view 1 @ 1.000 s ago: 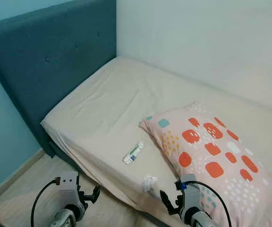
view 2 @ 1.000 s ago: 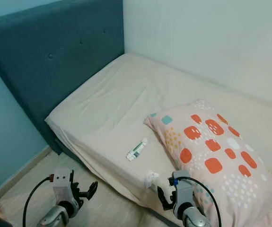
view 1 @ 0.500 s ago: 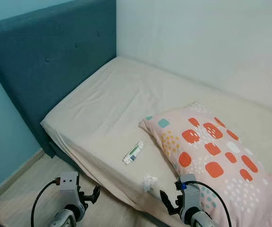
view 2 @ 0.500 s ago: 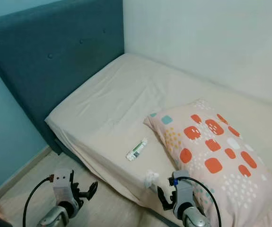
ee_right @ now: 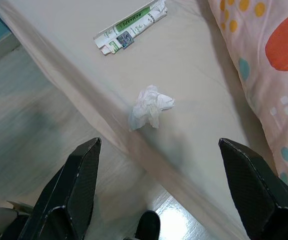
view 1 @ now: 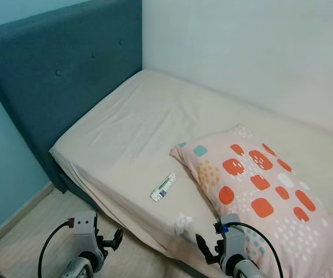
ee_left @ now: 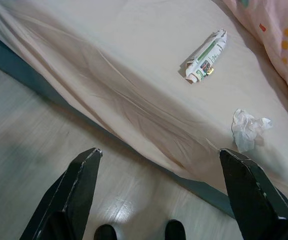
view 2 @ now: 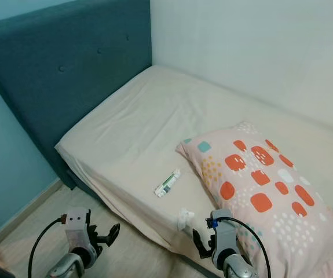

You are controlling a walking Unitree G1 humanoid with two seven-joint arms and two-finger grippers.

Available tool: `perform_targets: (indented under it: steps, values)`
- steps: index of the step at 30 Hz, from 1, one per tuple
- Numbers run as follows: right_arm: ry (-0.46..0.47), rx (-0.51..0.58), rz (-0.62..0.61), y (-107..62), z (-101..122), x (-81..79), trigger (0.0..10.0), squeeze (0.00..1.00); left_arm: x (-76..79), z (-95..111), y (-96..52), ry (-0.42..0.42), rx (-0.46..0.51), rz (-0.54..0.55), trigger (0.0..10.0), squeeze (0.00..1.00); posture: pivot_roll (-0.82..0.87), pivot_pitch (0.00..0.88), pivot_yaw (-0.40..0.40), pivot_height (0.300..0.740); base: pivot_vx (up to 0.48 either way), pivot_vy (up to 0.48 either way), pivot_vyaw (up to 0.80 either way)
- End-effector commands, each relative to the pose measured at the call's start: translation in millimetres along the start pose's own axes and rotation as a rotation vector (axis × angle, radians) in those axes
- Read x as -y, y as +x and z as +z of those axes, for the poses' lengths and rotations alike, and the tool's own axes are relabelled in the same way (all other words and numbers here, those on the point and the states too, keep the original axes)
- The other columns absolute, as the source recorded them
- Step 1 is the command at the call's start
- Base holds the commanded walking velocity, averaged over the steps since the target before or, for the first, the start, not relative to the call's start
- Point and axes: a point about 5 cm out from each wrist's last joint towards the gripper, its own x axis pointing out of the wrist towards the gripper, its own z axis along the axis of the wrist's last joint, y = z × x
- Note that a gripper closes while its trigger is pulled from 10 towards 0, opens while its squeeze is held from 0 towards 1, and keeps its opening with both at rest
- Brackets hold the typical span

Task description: Clean up the room

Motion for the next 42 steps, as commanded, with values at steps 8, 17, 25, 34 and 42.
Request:
perform_targets:
  steps: [8,17,25,34,42]
  values:
    - [-0.008,-0.021,0.002,-2.3,-6,0.5,10.0,0.0,2.1,-7,-2.2,-0.014,-0.024,-0.004,10.0,0.0,-0.11,0.142,-0.066,0.74,0.0,0.0,0.0]
    - [0.01,-0.002,-0.035,-2.6,-1,8.2,10.0,0.0,-0.3,-4,-2.2,-0.009,-0.011,0.007,10.0,0.0,-0.11,0.135,-0.071,0.74,0.0,0.0,0.0]
    - [0.078,0.095,-0.084,8.3,33,23.6,10.0,0.0,-13.5,18,4.6,0.022,0.051,0.057,10.0,0.0,-0.11,0.135,-0.068,0.74,0.0,0.0,0.0]
    - [0.038,0.075,-0.04,20.5,41,9.1,10.0,0.0,-13.8,41,14.9,0.064,0.106,0.072,10.0,0.0,-0.11,0.131,-0.069,0.72,0.0,0.0,0.0]
    - [0.034,0.079,-0.024,25.7,45,0.8,10.0,0.0,-2.6,40,20.0,0.085,0.097,0.037,10.0,0.0,-0.11,0.105,-0.066,0.69,0.0,0.0,0.0]
